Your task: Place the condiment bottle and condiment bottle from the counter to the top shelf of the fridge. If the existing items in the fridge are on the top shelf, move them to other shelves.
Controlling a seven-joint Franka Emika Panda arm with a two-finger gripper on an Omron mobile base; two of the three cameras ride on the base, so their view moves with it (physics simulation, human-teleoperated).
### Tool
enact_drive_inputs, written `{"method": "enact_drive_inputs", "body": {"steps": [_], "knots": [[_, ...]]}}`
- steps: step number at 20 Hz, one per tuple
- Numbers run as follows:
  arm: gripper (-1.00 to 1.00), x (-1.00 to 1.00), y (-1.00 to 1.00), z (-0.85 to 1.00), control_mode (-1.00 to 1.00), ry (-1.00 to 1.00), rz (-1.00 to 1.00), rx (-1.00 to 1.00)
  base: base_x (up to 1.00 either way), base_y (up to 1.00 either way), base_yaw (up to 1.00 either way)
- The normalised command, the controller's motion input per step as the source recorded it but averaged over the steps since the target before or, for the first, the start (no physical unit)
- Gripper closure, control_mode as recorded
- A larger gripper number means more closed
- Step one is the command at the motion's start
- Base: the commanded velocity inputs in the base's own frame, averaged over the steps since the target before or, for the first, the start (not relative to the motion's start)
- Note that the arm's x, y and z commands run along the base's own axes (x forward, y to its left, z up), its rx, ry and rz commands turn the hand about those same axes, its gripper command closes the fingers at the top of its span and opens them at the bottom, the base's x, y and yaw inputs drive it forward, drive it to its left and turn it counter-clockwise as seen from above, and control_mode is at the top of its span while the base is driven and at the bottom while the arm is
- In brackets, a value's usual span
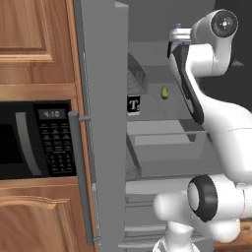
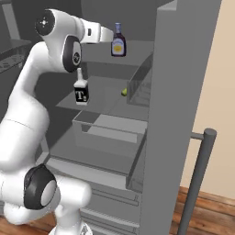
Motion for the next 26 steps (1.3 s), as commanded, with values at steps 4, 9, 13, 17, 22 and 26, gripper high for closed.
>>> {"method": "enact_drive_inputs", "body": {"steps": [4, 9, 13, 17, 22, 26], "knots": [[-1.00, -1.00, 0.41, 0.00, -1.00, -0.02, 0.03, 0.00, 0.00, 0.00, 0.00], [-1.00, -1.00, 0.22, -0.29, -1.00, 0.02, 0.01, 0.00, 0.00, 0.00, 0.00], [-1.00, -1.00, 0.01, -0.98, -1.00, 0.19, 0.03, 0.00, 0.00, 0.00, 0.00], [-1.00, -1.00, 0.00, -1.00, -1.00, 0.32, 0.04, 0.00, 0.00, 0.00, 0.00], [-1.00, -0.97, 0.01, -0.44, -1.00, 0.09, 0.08, 0.00, 0.00, 0.00, 0.00], [-1.00, -0.96, 0.01, 0.00, -1.00, 0.00, 0.06, 0.00, 0.00, 0.00, 0.00]]}}
